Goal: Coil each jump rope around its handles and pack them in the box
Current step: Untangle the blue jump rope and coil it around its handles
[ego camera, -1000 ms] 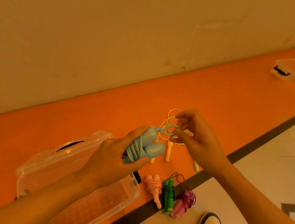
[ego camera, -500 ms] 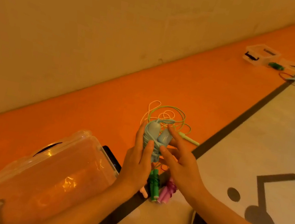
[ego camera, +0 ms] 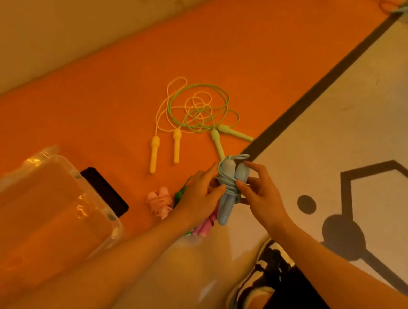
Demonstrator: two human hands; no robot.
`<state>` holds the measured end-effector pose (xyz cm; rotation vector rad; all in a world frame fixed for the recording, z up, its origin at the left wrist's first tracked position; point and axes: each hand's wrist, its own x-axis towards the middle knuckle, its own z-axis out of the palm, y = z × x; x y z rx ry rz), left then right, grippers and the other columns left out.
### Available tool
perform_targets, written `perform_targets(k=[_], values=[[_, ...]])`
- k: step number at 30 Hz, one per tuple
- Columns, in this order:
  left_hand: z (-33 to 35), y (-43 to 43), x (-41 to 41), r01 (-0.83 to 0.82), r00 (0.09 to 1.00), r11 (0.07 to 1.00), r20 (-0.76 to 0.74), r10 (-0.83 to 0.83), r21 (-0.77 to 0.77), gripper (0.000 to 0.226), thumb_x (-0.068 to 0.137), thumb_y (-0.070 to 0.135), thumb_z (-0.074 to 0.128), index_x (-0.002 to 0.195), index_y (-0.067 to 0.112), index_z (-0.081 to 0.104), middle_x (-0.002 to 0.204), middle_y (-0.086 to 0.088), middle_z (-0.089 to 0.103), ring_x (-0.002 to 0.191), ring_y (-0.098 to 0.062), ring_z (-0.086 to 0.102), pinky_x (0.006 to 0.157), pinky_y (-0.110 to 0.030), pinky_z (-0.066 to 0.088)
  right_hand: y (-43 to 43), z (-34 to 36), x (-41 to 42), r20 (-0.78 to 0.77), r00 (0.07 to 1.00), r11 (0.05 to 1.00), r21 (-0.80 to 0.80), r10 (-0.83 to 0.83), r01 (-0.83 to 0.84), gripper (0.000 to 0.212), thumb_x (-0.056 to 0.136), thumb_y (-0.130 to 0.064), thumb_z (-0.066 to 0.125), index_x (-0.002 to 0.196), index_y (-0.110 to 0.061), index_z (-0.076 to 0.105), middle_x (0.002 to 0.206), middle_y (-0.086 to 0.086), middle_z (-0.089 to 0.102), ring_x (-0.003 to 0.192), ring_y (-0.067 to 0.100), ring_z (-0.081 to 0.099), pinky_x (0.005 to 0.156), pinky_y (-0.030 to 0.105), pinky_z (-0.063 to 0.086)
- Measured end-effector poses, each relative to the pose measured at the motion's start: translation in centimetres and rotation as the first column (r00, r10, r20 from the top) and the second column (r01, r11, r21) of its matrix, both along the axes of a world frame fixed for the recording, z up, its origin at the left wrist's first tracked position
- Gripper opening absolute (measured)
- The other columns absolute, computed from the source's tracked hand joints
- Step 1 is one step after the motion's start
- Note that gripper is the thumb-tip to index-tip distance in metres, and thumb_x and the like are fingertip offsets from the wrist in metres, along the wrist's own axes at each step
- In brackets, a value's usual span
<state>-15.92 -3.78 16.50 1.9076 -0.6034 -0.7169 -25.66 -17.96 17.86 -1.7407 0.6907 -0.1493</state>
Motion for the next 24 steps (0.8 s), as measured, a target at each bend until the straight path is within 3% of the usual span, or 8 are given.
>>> perform_targets(k=[3,6,9,12,16,19,23,24], values=[[-3.2,-1.0,-0.7,0.042,0.998,0.998,-0.055,-0.039,0.054,0.061,0.093,0.021,0.055,0.152,0.027,0.037,0.129,0.0,0.053,0.116,-0.024,0.057,0.099,-0.041,0.05,-0.3,-4.5,-0.5,-0.06,0.997,0.997,0.048,-0.054,0.056,0.041,0.095,-0.021,0.065,0.13,-0.028,0.045,0.113,0.013,0.068,0.089,0.017,0.072,0.071,0.037,0.061],[-6.4,-1.9,-0.9,0.093,0.99,0.988,-0.114,-0.079,0.125,0.069,0.088,0.029,0.05,0.155,0.029,0.032,0.119,-0.012,0.055,0.095,-0.019,0.059,0.08,-0.03,0.051,-0.9,-8.4,-1.2,-0.122,0.992,0.999,0.016,-0.044,0.046,0.047,0.089,-0.025,0.073,0.129,-0.032,0.048,0.113,0.008,0.068,0.091,0.021,0.072,0.074,0.046,0.061],[-8.7,-2.6,-1.5,0.142,0.978,0.97,-0.18,-0.107,0.195,0.067,0.096,0.014,0.051,0.157,0.029,0.027,0.106,-0.009,0.046,0.087,-0.016,0.052,0.073,-0.019,0.041,-1.4,-11.4,-2.3,-0.168,0.985,0.999,0.012,-0.049,0.052,0.045,0.09,-0.021,0.073,0.126,-0.033,0.05,0.11,0.008,0.069,0.09,0.022,0.072,0.074,0.05,0.06],[-10.1,-3.3,-2.1,0.155,0.969,0.964,-0.223,-0.106,0.216,0.066,0.095,0.018,0.05,0.156,0.029,0.028,0.104,-0.003,0.042,0.089,-0.015,0.051,0.079,-0.025,0.045,-1.8,-13.6,-2.7,-0.2,0.978,0.998,0.005,-0.063,0.065,0.044,0.09,-0.023,0.073,0.125,-0.037,0.05,0.111,0.006,0.068,0.092,0.021,0.071,0.076,0.048,0.061],[-11.9,-4.0,-2.8,0.16,0.953,0.949,-0.294,-0.076,0.272,0.077,0.084,0.036,0.047,0.157,0.036,0.022,0.124,-0.012,0.048,0.109,-0.028,0.056,0.096,-0.05,0.05,-2.1,-15.4,-2.8,-0.238,0.968,0.997,-0.025,-0.075,0.071,0.046,0.089,-0.023,0.074,0.126,-0.036,0.051,0.111,-0.001,0.067,0.096,0.017,0.068,0.084,0.041,0.059],[-12.2,-4.2,-3.0,0.223,0.961,0.913,-0.237,-0.146,0.343,0.068,0.098,0.03,0.049,0.159,0.028,0.019,0.145,-0.011,0.042,0.127,-0.03,0.049,0.105,-0.047,0.042,-2.3,-16.4,-2.9,-0.267,0.96,0.997,-0.034,-0.08,0.073,0.047,0.089,-0.024,0.074,0.129,-0.033,0.051,0.109,-0.002,0.067,0.096,0.016,0.067,0.085,0.038,0.058],[-13.1,-4.1,-3.6,0.257,0.966,0.882,-0.137,-0.22,0.394,0.061,0.103,0.032,0.044,0.158,0.023,0.021,0.158,-0.01,0.03,0.142,-0.029,0.035,0.114,-0.044,0.034,-2.1,-17.2,-3.2,-0.291,0.953,0.996,-0.06,-0.08,0.065,0.046,0.091,-0.025,0.071,0.133,-0.03,0.052,0.11,-0.007,0.063,0.094,0.008,0.061,0.075,0.008,0.046],[-13.2,-4.0,-3.8,0.258,0.966,0.88,-0.121,-0.228,0.399,0.061,0.102,0.033,0.044,0.158,0.023,0.022,0.158,-0.01,0.031,0.142,-0.029,0.035,0.114,-0.045,0.034,-2.0,-17.2,-3.3,-0.289,0.954,0.996,-0.067,-0.083,0.066,0.046,0.092,-0.026,0.07,0.133,-0.029,0.052,0.111,-0.007,0.062,0.095,0.008,0.06,0.075,0.007,0.045]])
